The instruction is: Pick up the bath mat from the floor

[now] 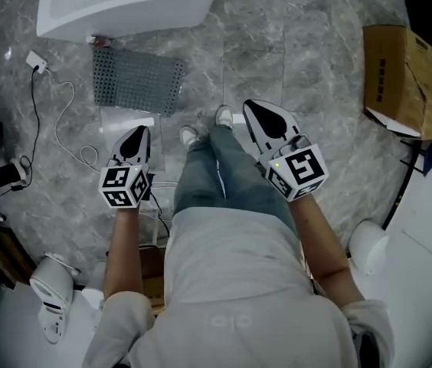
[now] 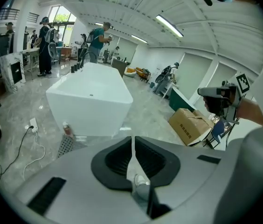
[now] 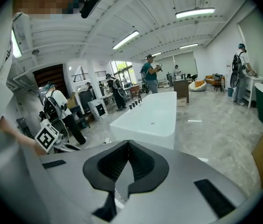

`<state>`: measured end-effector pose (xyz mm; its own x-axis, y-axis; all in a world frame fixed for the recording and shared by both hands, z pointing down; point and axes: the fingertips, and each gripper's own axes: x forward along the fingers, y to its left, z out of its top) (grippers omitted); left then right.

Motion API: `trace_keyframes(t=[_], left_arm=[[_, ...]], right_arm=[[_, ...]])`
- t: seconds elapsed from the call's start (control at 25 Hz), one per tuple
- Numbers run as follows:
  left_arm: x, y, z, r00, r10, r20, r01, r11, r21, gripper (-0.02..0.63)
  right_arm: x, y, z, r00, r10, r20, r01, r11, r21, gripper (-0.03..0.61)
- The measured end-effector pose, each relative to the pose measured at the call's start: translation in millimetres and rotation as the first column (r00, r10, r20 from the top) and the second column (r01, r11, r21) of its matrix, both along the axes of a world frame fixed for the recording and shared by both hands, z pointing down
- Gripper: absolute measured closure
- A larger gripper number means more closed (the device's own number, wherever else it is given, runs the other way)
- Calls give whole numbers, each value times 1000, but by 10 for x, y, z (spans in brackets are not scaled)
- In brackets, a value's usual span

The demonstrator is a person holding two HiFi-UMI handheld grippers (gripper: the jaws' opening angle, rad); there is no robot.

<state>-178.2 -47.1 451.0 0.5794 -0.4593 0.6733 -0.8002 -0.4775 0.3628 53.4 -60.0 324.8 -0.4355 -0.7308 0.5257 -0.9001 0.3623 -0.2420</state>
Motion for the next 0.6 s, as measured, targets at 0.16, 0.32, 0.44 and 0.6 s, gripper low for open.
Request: trace_keyframes(t=[0.16, 0.32, 0.44, 0.6], left_arm=[[-47, -22, 583, 1000, 15, 22, -14, 997, -73, 574], [-8, 6, 1145, 999, 42, 31, -38, 990, -139, 502], [88, 61, 1587, 994, 90, 65, -78, 982, -172, 423], [191, 82, 2153, 984, 154, 95, -132, 970, -205, 358]], right_arm=[[-5, -36, 430, 1000, -1, -9, 0, 999, -53, 552], [51, -85, 801, 1000, 30, -3, -30, 996, -89, 552], [96, -103, 1072, 999, 41, -2, -41, 994, -106, 552], [152, -142, 1502, 999, 53, -11, -54, 989, -139, 552]])
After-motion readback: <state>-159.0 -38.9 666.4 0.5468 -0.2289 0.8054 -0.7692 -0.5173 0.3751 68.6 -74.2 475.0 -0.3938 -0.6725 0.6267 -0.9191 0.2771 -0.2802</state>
